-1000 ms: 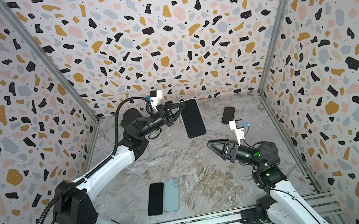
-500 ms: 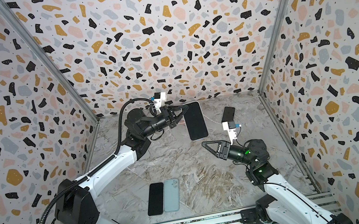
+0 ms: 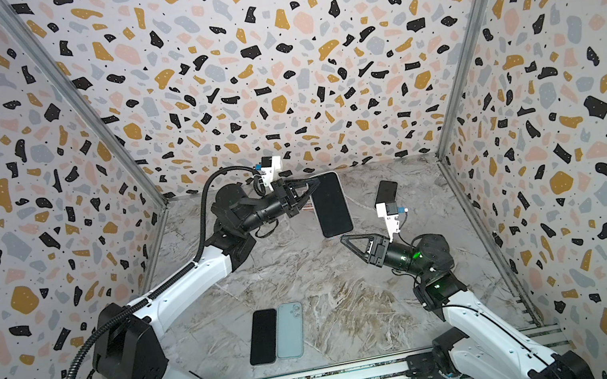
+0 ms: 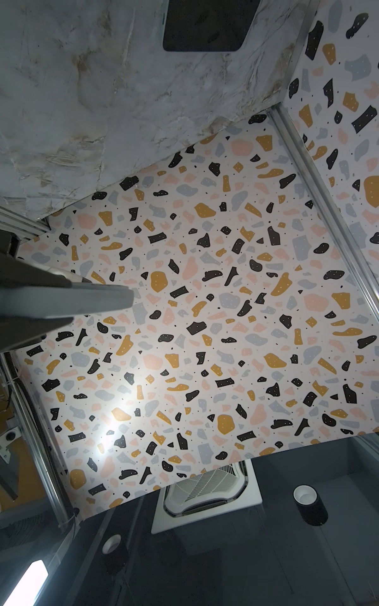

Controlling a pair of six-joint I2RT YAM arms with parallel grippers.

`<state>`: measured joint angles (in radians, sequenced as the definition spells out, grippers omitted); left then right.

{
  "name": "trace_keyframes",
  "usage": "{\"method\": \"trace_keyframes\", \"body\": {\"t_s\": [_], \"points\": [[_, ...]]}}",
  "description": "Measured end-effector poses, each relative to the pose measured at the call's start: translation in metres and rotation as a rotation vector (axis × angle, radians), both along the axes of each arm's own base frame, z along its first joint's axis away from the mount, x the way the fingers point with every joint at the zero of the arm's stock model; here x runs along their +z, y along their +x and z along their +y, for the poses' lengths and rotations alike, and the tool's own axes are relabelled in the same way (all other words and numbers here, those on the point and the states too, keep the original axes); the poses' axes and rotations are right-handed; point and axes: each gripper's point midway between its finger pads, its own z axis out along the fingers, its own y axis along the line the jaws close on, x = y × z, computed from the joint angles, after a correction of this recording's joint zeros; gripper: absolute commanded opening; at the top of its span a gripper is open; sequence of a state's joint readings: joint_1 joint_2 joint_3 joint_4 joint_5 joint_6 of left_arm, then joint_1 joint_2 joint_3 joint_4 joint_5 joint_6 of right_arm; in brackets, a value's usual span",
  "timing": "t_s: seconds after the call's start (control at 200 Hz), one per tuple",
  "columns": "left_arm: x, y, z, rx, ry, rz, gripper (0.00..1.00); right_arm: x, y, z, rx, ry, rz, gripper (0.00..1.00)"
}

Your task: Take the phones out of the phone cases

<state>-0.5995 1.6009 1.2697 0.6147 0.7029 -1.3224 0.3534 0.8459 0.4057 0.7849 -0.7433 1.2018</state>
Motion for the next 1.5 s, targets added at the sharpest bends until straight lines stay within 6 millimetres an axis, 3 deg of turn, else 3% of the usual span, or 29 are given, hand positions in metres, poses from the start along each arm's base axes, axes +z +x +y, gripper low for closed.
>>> {"method": "trace_keyframes", "body": {"t_s": [0.235, 0.596, 0.891, 1.131, 1.497], "points": [[0.001, -0.001, 0.001, 0.000, -0.006, -0.008, 0.00, 0.006, 0.004, -0.007, -0.020, 0.021, -0.004, 0.47], [-0.008, -0.007, 0.001, -0.006, 0.003, 0.001, 0.00, 0.012, 0.004, -0.007, -0.002, 0.066, 0.003, 0.26], [-0.013, -0.011, -0.002, -0.017, 0.002, 0.002, 0.00, 0.010, -0.002, -0.008, 0.022, 0.104, 0.021, 0.17], [-0.018, -0.015, -0.005, -0.026, 0.002, 0.001, 0.00, 0.007, -0.007, -0.009, 0.031, 0.117, 0.031, 0.02], [-0.043, -0.023, -0.009, -0.020, 0.003, 0.027, 0.00, -0.012, -0.016, -0.015, 0.017, 0.129, 0.080, 0.00]]}}
